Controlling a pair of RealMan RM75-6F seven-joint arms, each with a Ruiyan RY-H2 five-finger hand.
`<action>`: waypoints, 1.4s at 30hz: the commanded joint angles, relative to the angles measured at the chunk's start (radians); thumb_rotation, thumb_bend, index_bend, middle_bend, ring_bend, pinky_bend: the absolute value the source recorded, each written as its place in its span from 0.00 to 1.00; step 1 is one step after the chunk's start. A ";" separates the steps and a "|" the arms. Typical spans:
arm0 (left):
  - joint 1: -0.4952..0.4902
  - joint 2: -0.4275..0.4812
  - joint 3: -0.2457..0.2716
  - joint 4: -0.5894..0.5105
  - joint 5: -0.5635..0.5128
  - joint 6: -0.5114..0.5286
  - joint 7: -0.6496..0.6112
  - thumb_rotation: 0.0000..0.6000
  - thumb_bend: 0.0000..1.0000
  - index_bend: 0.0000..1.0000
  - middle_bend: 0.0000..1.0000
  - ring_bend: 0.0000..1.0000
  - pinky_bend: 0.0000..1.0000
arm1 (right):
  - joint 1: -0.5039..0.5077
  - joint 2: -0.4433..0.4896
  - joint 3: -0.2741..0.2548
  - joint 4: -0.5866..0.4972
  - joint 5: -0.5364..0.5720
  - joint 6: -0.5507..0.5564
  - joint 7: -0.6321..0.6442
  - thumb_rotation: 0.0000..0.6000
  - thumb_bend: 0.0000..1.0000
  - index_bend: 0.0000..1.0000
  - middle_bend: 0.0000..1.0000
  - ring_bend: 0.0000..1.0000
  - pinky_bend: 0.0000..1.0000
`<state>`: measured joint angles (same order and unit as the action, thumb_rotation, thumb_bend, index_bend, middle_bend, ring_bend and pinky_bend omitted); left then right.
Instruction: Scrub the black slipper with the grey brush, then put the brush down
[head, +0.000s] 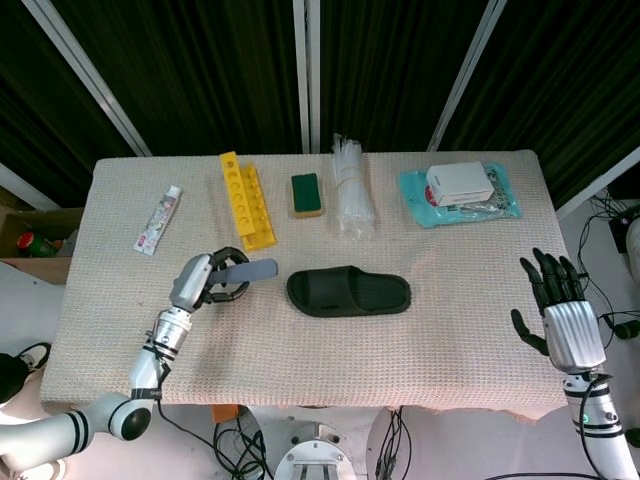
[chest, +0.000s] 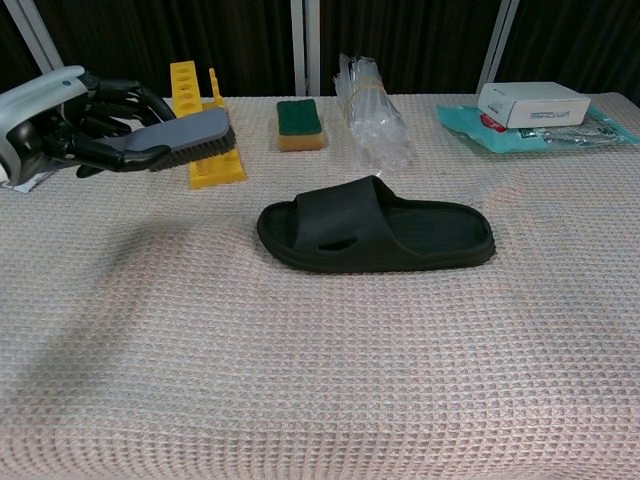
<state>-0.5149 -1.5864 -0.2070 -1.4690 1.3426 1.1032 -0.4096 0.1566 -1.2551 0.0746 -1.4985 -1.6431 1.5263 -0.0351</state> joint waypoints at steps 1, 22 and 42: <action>-0.004 0.003 0.000 -0.011 -0.007 -0.009 0.001 1.00 0.48 0.88 0.92 0.86 0.94 | 0.044 -0.030 -0.059 -0.010 0.051 -0.172 -0.124 1.00 0.36 0.00 0.00 0.00 0.00; -0.112 0.022 -0.076 -0.114 -0.161 -0.174 0.047 1.00 0.49 0.88 0.92 0.86 0.94 | 0.227 -0.187 -0.066 0.042 0.098 -0.479 -0.262 1.00 0.40 0.00 0.00 0.00 0.00; -0.186 0.035 -0.105 -0.132 -0.389 -0.259 0.206 1.00 0.50 0.88 0.92 0.86 0.95 | 0.309 -0.267 -0.077 0.100 0.134 -0.570 -0.262 1.00 0.53 0.00 0.00 0.00 0.00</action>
<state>-0.6952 -1.5545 -0.3094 -1.5993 0.9658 0.8529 -0.2093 0.4644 -1.5236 0.0000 -1.3963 -1.5130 0.9603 -0.3008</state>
